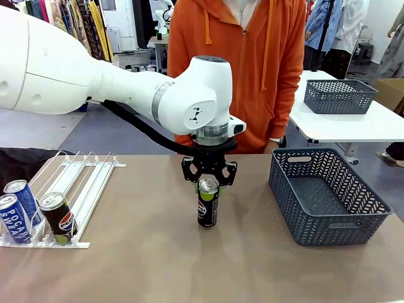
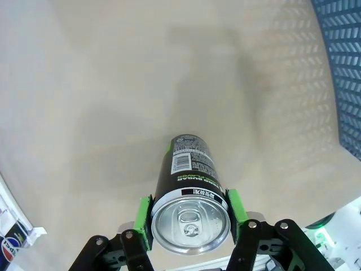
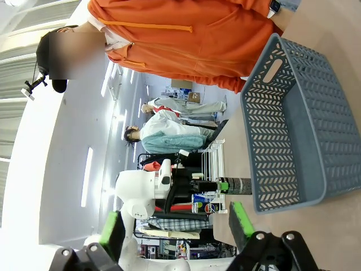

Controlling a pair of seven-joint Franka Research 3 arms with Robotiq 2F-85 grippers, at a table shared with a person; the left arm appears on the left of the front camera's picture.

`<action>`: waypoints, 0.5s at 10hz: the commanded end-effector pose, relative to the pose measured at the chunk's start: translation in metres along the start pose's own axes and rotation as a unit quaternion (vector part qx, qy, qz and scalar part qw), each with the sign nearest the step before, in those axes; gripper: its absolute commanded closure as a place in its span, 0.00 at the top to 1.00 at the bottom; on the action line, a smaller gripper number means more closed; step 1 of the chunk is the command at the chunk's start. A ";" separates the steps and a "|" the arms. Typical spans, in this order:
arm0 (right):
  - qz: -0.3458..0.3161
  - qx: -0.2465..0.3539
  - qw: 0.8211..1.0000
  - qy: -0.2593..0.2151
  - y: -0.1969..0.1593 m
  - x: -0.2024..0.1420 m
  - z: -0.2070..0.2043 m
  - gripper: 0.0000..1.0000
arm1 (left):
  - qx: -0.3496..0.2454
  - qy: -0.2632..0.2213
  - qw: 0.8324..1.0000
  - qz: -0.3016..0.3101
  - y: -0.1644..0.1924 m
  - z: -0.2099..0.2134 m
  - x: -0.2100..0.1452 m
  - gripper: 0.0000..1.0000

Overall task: Retrieve and store the cans from the dispenser.
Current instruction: Pick up one can from the Automatic Can Dispenser and place it in the middle of the table.

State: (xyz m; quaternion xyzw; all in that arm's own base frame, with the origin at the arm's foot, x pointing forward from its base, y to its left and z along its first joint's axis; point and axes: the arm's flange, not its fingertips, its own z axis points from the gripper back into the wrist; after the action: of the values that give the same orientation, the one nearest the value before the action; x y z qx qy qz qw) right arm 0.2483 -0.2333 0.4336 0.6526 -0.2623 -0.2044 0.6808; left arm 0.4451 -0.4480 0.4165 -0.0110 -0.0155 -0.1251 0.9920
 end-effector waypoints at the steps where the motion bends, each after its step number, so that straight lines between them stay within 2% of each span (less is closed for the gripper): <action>1: 0.001 0.009 1.000 -0.004 0.004 0.002 0.000 1.00 | -0.007 -0.003 1.000 0.002 0.003 0.006 0.002 0.72; 2: 0.001 0.009 1.000 -0.004 0.004 0.002 0.000 1.00 | -0.008 -0.001 1.000 -0.001 0.003 0.006 0.001 1.00; 5: 0.001 0.009 1.000 -0.004 0.004 0.002 0.000 1.00 | -0.018 -0.023 1.000 0.009 0.012 0.028 -0.002 1.00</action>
State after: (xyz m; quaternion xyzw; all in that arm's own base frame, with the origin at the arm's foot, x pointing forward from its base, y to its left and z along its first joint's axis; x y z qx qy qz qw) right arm 0.2483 -0.2333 0.4336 0.6527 -0.2623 -0.2044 0.6808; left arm 0.4494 -0.4471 0.4306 -0.0204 -0.0267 -0.1202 0.9922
